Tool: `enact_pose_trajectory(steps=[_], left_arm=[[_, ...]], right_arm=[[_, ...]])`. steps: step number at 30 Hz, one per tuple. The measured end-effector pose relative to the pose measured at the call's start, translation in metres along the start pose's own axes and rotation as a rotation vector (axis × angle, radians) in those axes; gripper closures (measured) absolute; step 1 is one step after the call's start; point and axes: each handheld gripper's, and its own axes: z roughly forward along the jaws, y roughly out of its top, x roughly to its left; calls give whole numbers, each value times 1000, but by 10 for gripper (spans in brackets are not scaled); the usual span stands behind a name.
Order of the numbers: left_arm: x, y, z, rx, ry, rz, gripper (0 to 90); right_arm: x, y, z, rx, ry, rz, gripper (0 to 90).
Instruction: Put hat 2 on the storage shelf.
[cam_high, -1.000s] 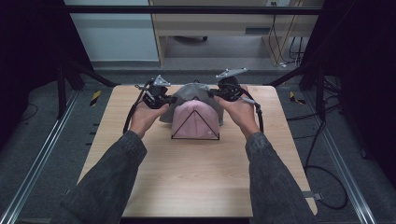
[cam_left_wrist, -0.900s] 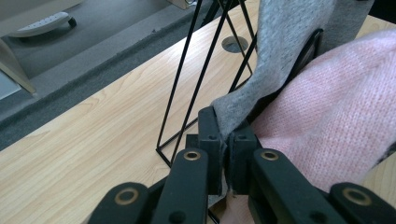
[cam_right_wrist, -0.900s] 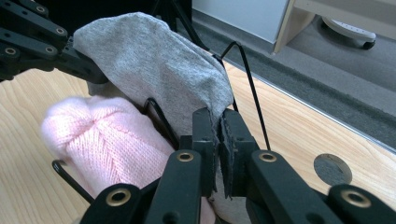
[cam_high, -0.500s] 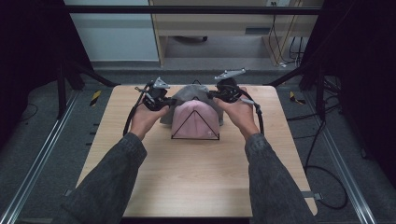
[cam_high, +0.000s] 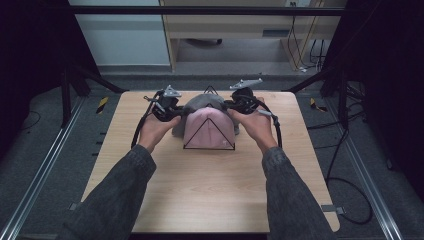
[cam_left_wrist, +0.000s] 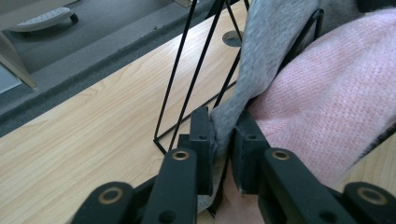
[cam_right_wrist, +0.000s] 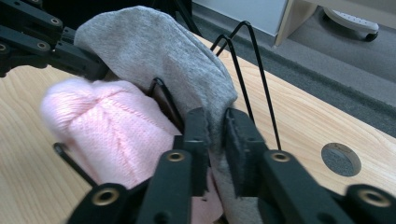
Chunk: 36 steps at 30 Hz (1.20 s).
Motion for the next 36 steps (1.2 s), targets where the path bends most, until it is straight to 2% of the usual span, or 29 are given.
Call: enact_pose_trajectory(steps=[3, 9, 10, 13, 14, 15, 16, 17, 19, 20, 21, 22, 26, 30, 32, 34, 36], left_arm=[[-2, 0, -6, -10, 18, -3, 731], [-8, 2, -26, -29, 56, 16, 605], [-10, 3, -30, -32, 66, 17, 605], [-13, 4, -38, -25, 84, 25, 472], [-13, 4, -42, -22, 90, 31, 472], [-15, 3, -45, -29, 93, 29, 399], [-16, 3, -48, -29, 94, 31, 399], [-18, 3, -51, -30, 96, 36, 360], [-21, 3, -56, -23, 99, 46, 244], [-22, 3, -58, -20, 98, 48, 244], [-23, 2, -60, -22, 91, 45, 181], [-24, 2, -62, -16, 84, 47, 181], [-31, -6, -73, -21, 47, 44, 87], [-35, -16, -79, -10, 39, 65, 64], [-40, -27, -82, 14, 29, 83, 56], [-41, -31, -83, 19, 26, 84, 55], [-44, -43, -86, 30, 12, 91, 55]], right_arm=[[3, 0, -6, -17, -12, -2, 708], [10, -2, -20, -36, -40, 5, 611], [11, -3, -22, -37, -42, 2, 593], [14, -3, -30, -48, -55, 0, 544], [16, -3, -33, -61, -61, 0, 526], [18, -4, -38, -72, -69, 1, 486], [18, -4, -38, -72, -69, 1, 486], [19, -5, -40, -76, -76, -1, 465], [21, -7, -46, -81, -87, 1, 400], [21, -7, -46, -81, -87, 1, 400], [21, -7, -50, -87, -93, 10, 364], [21, -7, -50, -87, -93, 10, 364], [22, -9, -63, -101, -93, 15, 285], [25, -14, -74, -103, -97, 1, 238], [26, -17, -78, -95, -101, 1, 210], [28, -23, -81, -96, -100, -4, 192], [29, -30, -84, -82, -93, -4, 171]])
